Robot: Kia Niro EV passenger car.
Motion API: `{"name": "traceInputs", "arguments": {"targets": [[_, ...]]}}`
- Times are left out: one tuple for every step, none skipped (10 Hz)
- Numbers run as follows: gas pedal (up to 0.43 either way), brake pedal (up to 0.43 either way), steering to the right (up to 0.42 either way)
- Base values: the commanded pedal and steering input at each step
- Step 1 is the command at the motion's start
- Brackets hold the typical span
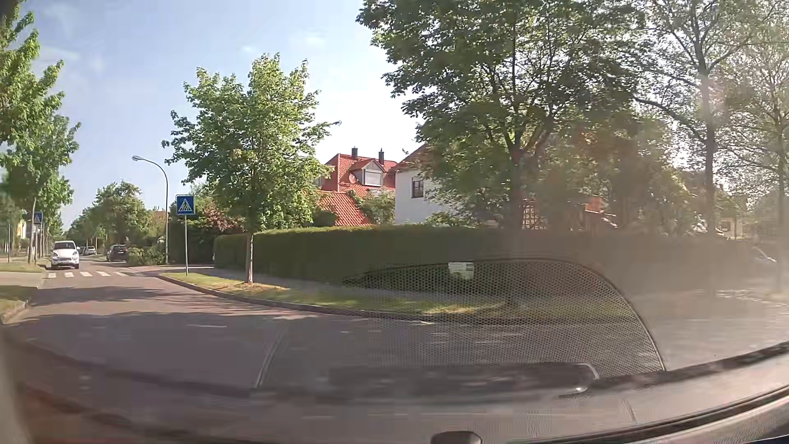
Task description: Follow the waypoints while adhering to traffic rules and regulations
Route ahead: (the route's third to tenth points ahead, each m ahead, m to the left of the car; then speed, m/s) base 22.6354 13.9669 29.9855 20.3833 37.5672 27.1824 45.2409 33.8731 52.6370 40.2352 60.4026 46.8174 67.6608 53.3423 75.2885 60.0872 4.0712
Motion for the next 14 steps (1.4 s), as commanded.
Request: {"name": "traceInputs", "arguments": {"targets": [[0.177,0.000,-0.229],[0.177,0.000,-0.239],[0.150,0.000,-0.246],[0.150,0.000,-0.255],[0.150,0.000,-0.263],[0.138,0.000,-0.267],[0.110,0.000,-0.274],[0.087,0.000,-0.280],[0.067,0.000,-0.286],[0.039,0.000,-0.288],[0.028,0.000,-0.288],[0.028,0.000,-0.288],[0.028,0.000,-0.287],[0.039,0.000,-0.286]]}}
